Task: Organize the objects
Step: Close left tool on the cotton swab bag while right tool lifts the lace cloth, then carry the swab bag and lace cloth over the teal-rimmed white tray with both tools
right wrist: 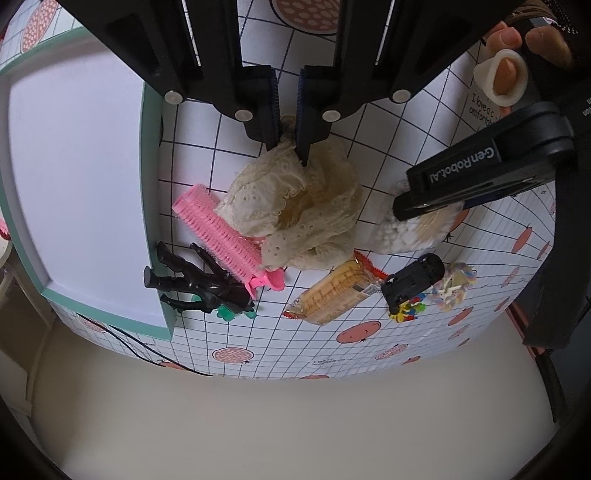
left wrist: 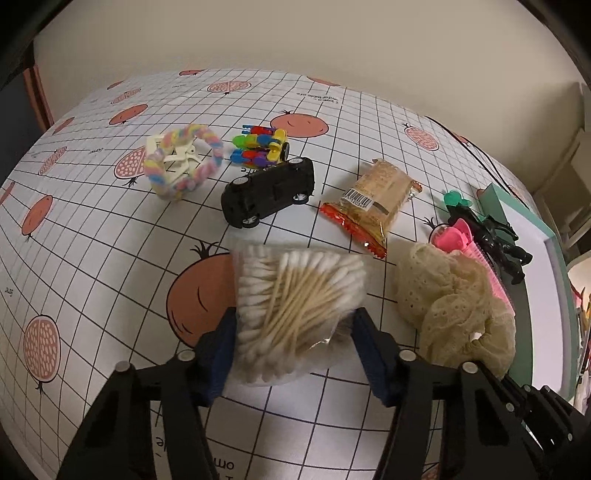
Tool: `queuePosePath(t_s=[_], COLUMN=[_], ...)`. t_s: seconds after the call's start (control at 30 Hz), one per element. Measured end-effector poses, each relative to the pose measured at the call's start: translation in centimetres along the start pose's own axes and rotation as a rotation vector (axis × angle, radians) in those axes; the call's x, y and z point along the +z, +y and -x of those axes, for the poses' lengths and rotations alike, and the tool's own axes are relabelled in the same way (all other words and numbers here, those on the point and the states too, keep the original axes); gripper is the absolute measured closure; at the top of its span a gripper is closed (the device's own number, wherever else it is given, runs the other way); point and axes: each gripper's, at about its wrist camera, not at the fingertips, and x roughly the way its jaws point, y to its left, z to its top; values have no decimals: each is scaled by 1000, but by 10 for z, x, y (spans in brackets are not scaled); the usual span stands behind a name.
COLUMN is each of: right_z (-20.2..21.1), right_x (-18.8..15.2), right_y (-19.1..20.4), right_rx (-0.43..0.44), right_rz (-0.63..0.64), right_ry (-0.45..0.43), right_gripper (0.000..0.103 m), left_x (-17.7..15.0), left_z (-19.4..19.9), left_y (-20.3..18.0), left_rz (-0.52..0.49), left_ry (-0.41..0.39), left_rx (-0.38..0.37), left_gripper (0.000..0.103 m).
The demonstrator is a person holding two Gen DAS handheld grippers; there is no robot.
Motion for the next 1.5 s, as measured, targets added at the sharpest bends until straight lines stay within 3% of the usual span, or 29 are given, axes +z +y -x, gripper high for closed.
queuePosePath(t_s=[0.6, 1.07, 1.3, 1.5], right_z=[33, 87, 116, 127], right_x=[8, 20, 28, 35], right_y=[-6, -15, -31, -53], right_rx=[16, 5, -50, -151], right_rz=[-7, -32, -63, -67], right_ry=[-101, -248, -323, -348], right_gripper=[97, 97, 97, 97], left_x=[-7, 4, 0, 3], left_z=[21, 67, 93, 106], left_y=[13, 10, -13, -39], left_rz=[20, 34, 13, -32], left_ry=[-24, -136, -176, -204], left_rx=[42, 31, 9, 9], left_gripper=[61, 63, 63, 63])
